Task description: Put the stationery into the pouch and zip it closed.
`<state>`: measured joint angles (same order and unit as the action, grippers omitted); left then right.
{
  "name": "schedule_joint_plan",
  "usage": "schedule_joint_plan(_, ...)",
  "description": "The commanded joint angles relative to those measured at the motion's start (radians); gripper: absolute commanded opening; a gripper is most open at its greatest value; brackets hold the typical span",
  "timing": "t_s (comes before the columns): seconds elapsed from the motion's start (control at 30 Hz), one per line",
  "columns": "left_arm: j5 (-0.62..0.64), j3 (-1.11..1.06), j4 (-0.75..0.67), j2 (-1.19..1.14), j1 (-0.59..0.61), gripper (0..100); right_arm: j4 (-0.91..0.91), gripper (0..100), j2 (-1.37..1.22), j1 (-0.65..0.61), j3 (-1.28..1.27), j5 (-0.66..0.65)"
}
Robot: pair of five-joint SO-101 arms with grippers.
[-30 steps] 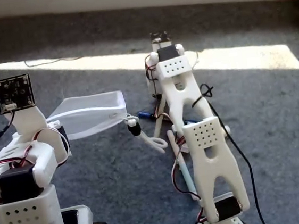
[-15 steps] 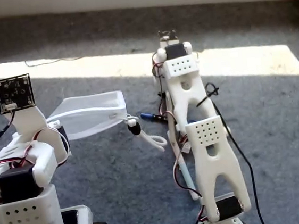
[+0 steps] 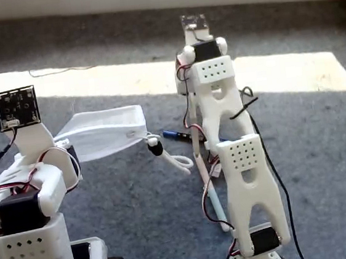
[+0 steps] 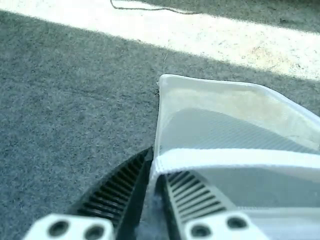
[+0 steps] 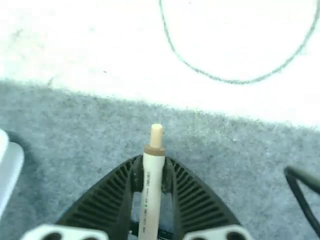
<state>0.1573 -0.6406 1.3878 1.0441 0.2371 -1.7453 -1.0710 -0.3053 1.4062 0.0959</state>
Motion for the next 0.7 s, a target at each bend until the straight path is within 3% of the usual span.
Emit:
schedule_joint_plan(0.0,-0.008,0.013,-0.005,-0.013,0.012,1,-0.022,0.5,0.243,-0.021,-0.127,-0.006)
schedule_joint_plan(0.53,-0.006,0.125,-0.009,-0.024,-0.084,1,-0.015,0.5,0.872,-0.019,-0.78,-0.006)
schedule_joint_plan(0.67,-0.006,0.196,0.048,-0.087,-0.125,1,-0.015,0.5,0.987,-0.016,-0.868,-0.006)
